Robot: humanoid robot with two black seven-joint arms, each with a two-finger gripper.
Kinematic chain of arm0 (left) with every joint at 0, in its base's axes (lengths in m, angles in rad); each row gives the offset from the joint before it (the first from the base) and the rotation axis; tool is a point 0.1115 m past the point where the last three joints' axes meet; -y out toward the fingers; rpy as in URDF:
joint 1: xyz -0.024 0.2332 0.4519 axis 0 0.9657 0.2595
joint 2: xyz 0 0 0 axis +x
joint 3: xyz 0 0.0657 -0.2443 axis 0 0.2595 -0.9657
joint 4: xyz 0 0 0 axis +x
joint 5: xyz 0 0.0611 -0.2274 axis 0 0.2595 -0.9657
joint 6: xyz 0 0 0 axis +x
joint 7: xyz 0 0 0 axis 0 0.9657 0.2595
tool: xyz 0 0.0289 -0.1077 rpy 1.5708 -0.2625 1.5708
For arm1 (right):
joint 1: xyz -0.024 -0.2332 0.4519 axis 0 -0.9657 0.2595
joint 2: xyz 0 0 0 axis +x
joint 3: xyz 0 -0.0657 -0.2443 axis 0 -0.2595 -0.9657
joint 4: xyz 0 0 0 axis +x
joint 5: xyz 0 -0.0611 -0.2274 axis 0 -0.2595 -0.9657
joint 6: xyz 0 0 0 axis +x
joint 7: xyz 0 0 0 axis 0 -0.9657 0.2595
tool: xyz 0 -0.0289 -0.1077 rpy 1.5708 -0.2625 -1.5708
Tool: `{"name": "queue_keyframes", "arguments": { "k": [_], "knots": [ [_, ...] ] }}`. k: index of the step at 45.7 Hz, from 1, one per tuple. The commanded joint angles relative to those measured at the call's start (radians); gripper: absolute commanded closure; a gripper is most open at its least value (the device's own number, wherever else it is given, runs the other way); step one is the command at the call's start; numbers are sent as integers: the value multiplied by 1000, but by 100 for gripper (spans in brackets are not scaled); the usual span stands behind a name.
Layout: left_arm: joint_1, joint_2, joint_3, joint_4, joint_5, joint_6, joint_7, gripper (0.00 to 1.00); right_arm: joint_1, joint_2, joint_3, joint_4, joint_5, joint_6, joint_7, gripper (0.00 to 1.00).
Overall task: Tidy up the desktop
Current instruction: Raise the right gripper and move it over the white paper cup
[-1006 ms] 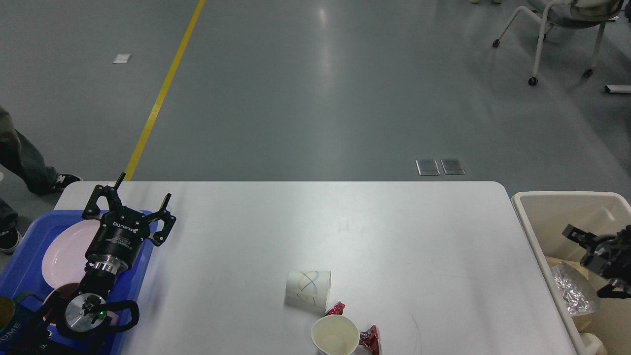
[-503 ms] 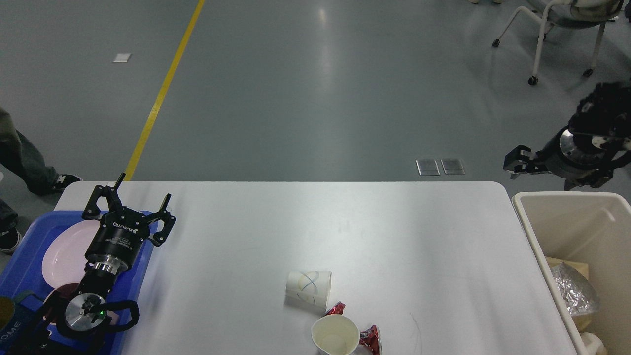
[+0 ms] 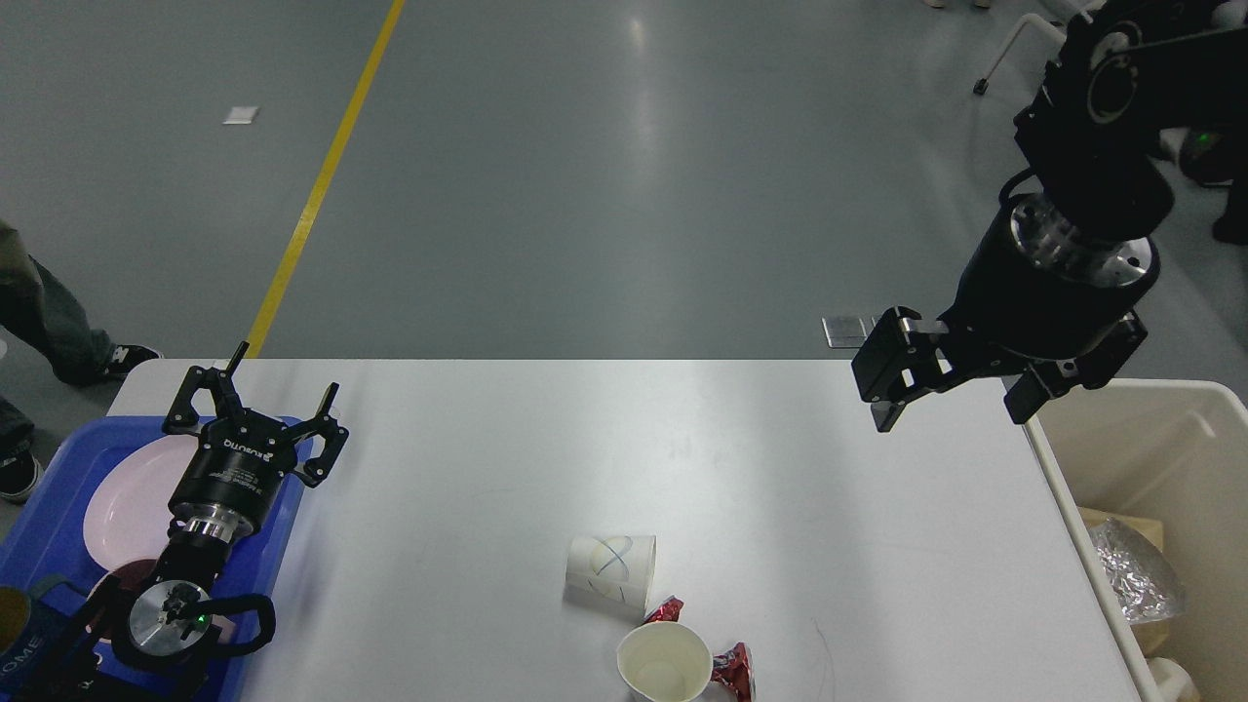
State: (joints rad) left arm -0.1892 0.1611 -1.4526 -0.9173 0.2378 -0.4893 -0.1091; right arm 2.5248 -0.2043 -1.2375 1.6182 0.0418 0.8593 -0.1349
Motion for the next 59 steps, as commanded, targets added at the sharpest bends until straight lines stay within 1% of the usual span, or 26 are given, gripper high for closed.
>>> {"name": "queue_keyframes", "arguments": {
  "k": [1, 18, 25, 30, 33, 36, 38, 41, 45, 48, 50, 53, 59],
  "knots": [
    [0, 0, 0, 0, 0, 0, 0, 4, 35, -1, 27, 46, 33, 1, 0, 0],
    [0, 0, 0, 0, 0, 0, 0, 4, 11, 11, 35, 38, 36, -25, 0, 0],
    [0, 0, 0, 0, 0, 0, 0, 4, -34, 16, 82, 37, 38, -32, 0, 0],
    [-1, 0, 0, 0, 0, 0, 0, 4, -89, 16, 197, 37, 38, -36, -2, 0],
    [0, 0, 0, 0, 0, 0, 0, 4, -156, 23, 245, 17, 36, -60, -3, 2],
    [0, 0, 0, 0, 0, 0, 0, 4, -239, 69, 271, -8, 35, -130, -9, 2],
    [0, 0, 0, 0, 0, 0, 0, 4, -279, 89, 285, -12, 33, -176, -20, 2],
    [0, 0, 0, 0, 0, 0, 0, 4, -342, 109, 306, -17, 30, -244, -54, 2],
    [0, 0, 0, 0, 0, 0, 0, 4, -440, 141, 355, -29, 27, -316, -120, 1],
    [0, 0, 0, 0, 0, 0, 0, 4, -520, 164, 397, -34, 18, -350, -175, 1],
    [0, 0, 0, 0, 0, 0, 0, 4, -564, 177, 420, -38, 16, -370, -201, 1],
    [0, 0, 0, 0, 0, 0, 0, 4, -619, 200, 446, -50, 15, -391, -219, 0],
    [0, 0, 0, 0, 0, 0, 0, 4, -716, 246, 471, -104, -2, -453, -222, 0]
  ]
}}
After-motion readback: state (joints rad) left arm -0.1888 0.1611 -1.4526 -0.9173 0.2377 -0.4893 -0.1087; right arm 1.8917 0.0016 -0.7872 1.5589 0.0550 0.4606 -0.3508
